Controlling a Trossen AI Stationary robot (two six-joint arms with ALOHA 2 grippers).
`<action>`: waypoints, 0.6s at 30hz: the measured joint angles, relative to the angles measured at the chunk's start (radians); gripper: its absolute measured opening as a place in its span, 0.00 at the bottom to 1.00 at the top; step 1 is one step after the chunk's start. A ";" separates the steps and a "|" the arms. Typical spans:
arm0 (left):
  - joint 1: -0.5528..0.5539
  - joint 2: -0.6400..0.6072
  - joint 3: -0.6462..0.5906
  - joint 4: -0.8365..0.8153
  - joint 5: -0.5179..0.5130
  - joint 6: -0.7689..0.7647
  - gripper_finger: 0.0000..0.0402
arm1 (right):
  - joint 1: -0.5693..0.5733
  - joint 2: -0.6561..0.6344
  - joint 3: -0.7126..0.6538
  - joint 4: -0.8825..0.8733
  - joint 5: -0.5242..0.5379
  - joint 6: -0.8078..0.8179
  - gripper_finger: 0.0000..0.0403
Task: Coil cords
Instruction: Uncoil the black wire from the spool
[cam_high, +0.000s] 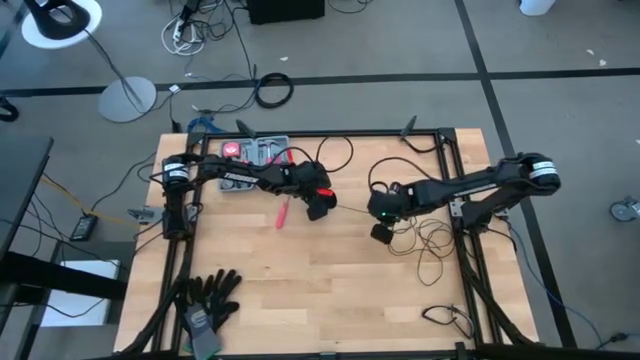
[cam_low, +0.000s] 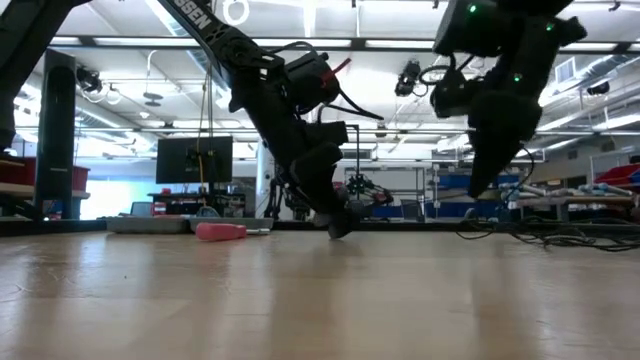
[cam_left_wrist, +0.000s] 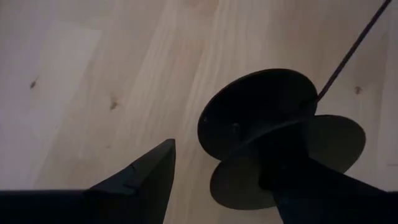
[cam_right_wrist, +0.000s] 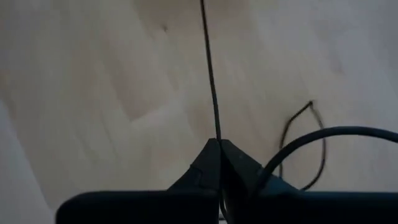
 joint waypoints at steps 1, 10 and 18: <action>0.000 0.000 0.000 0.003 0.007 -0.001 0.59 | 0.004 -0.009 -0.001 -0.005 0.025 0.015 0.01; 0.005 -0.004 0.000 -0.002 0.079 -0.016 0.59 | 0.005 0.066 -0.003 0.214 0.052 -0.111 0.07; 0.003 -0.084 -0.001 -0.018 0.164 -0.017 0.59 | 0.002 0.218 -0.003 0.381 0.061 -0.187 0.20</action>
